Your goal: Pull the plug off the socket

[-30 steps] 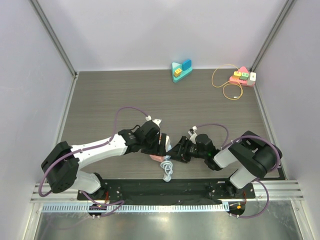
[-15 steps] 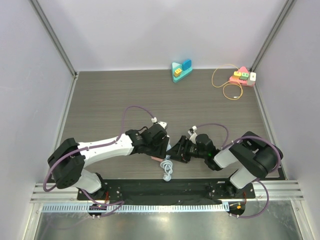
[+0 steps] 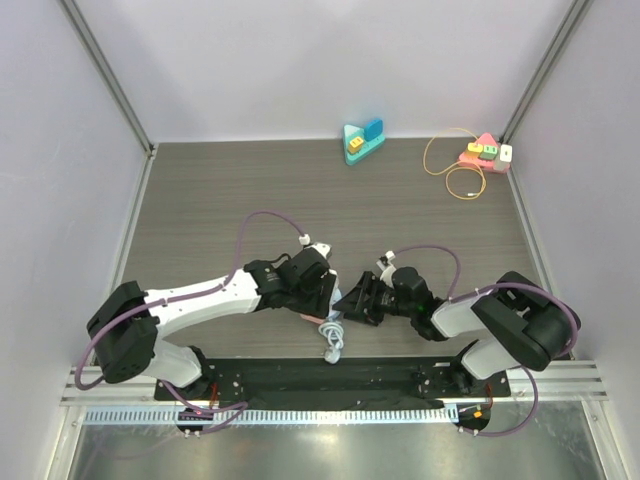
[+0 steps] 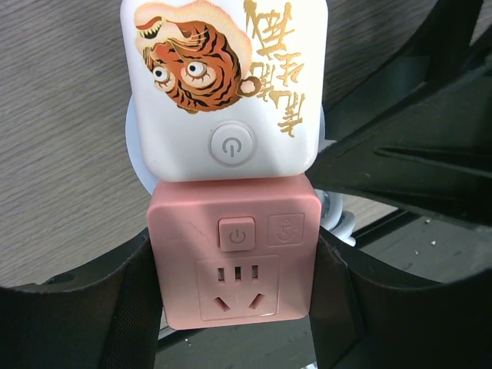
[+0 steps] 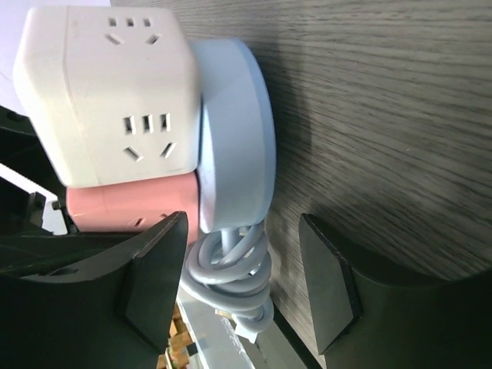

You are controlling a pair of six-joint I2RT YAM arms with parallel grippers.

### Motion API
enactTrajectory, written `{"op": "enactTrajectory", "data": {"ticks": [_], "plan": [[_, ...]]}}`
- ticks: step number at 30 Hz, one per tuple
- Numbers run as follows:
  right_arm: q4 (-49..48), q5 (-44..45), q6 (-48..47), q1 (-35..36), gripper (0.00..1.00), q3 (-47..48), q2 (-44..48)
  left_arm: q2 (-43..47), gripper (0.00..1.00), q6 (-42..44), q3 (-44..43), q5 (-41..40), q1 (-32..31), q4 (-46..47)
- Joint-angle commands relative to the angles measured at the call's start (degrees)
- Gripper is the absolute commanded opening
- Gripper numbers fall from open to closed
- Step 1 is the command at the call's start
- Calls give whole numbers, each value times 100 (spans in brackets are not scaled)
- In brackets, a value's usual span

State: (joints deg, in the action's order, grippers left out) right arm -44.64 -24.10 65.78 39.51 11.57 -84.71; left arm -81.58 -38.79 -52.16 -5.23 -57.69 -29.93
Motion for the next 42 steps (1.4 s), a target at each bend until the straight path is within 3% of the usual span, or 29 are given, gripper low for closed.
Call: {"op": "enactTrajectory", "data": {"ticks": [1,13,19,31,34,37,38,39,42], "plan": [[26,107,-241,22,65,65,244,485,0,-85,-49,145,-23,418],[-360,-7,-188,31,57,21,472,687,0,-235,189,638,-23,928],[-765,124,-57,22,44,-216,560,819,0,-252,224,690,-23,981],[-1459,54,180,22,49,-287,236,1030,0,-340,277,910,-23,1244],[-1766,37,303,31,40,-340,60,1056,0,-331,285,884,-23,1253],[-1890,98,330,31,18,-392,-28,1074,0,-340,329,910,-23,1297],[-1864,124,322,31,6,-393,-28,1074,0,-349,347,910,-23,1332],[-1768,168,295,31,2,-410,-20,1065,0,-366,356,928,-23,1350],[-1339,414,129,22,1,-428,86,1030,0,-384,321,937,-23,1341]]}}
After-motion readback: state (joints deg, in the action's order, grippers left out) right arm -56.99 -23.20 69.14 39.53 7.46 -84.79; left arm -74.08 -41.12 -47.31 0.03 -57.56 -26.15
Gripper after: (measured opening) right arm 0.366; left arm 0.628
